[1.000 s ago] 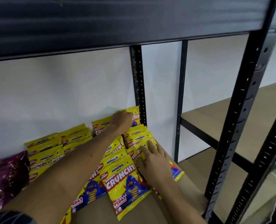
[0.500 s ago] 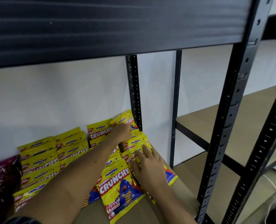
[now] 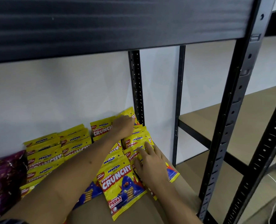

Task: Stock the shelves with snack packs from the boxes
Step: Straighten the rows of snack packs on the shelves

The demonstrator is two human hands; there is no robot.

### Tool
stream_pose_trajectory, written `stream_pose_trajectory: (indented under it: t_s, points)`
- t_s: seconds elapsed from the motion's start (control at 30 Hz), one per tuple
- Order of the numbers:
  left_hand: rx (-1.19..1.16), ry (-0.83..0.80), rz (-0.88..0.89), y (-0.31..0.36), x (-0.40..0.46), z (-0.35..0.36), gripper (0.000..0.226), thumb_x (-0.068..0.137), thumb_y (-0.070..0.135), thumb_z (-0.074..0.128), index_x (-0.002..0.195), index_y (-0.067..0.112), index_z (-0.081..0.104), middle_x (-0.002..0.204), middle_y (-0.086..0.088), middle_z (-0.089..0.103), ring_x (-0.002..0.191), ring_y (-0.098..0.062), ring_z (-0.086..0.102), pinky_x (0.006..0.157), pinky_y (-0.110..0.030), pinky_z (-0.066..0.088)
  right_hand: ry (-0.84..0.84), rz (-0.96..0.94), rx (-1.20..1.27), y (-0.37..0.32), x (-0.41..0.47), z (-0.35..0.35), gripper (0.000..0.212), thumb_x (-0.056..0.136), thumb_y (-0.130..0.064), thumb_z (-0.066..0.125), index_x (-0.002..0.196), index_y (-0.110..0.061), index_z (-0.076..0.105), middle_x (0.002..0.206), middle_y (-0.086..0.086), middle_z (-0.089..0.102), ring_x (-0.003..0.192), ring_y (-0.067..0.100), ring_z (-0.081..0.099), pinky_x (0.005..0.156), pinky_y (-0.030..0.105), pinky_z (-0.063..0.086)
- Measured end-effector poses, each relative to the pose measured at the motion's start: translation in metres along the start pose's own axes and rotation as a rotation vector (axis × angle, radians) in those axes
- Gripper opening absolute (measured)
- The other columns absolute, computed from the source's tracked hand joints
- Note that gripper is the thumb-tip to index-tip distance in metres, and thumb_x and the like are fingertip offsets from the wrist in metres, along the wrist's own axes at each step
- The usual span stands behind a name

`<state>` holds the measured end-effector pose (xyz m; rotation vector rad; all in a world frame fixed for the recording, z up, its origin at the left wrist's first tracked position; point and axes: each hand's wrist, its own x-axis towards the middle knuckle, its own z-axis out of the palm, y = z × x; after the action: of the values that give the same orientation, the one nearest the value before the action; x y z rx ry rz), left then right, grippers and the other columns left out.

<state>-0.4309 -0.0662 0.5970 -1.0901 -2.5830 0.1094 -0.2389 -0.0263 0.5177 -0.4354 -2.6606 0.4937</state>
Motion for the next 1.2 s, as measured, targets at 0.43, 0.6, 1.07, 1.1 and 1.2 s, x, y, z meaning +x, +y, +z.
stream_pose_trajectory:
  t_s: [0.43,0.6,1.07,1.1,1.2]
  points:
    - [-0.153,0.013,-0.053,-0.016,-0.013,-0.003,0.034,0.092,0.012,0.056,0.125,0.015,0.052,0.121,-0.01,0.06,0.107,-0.031,0.058,0.08,-0.039,0.047,-0.03,-0.02,0.017,-0.009,0.002,0.007,0.051,0.095,-0.058,0.035,0.137,-0.032,0.046,0.152,-0.003,0.034,0.141,0.024,0.03,0.113,0.049,0.03]
    - [-0.067,0.099,-0.059,-0.012,-0.015,-0.006,0.031,0.091,0.008,0.051,0.122,0.012,0.052,0.112,-0.012,0.06,0.102,-0.032,0.058,0.075,-0.04,0.047,-0.027,-0.012,0.007,-0.007,0.006,0.006,0.045,0.097,-0.054,0.039,0.135,-0.031,0.047,0.149,-0.003,0.036,0.139,0.024,0.031,0.11,0.049,0.033]
    - [0.144,0.223,-0.065,-0.02,-0.004,-0.019,0.038,0.084,-0.006,0.053,0.119,0.01,0.051,0.102,-0.011,0.062,0.095,-0.03,0.061,0.076,-0.037,0.048,-0.012,-0.017,-0.015,-0.007,0.043,0.012,0.045,0.098,-0.052,0.04,0.135,-0.028,0.049,0.146,0.0,0.039,0.135,0.028,0.034,0.106,0.05,0.036]
    - [0.162,0.234,-0.052,-0.023,-0.003,-0.018,0.04,0.083,-0.005,0.054,0.12,0.01,0.051,0.101,-0.01,0.062,0.095,-0.03,0.061,0.076,-0.037,0.048,-0.014,-0.018,-0.016,-0.01,0.044,0.013,0.045,0.098,-0.052,0.039,0.136,-0.028,0.049,0.147,0.0,0.038,0.136,0.028,0.033,0.107,0.05,0.036]
    - [0.214,0.236,-0.021,-0.022,-0.001,-0.016,0.042,0.081,-0.003,0.057,0.12,0.011,0.052,0.102,-0.01,0.061,0.097,-0.029,0.059,0.075,-0.037,0.047,-0.006,-0.003,-0.027,-0.011,0.044,0.016,0.045,0.099,-0.052,0.037,0.136,-0.028,0.048,0.148,0.0,0.038,0.136,0.027,0.033,0.108,0.048,0.034]
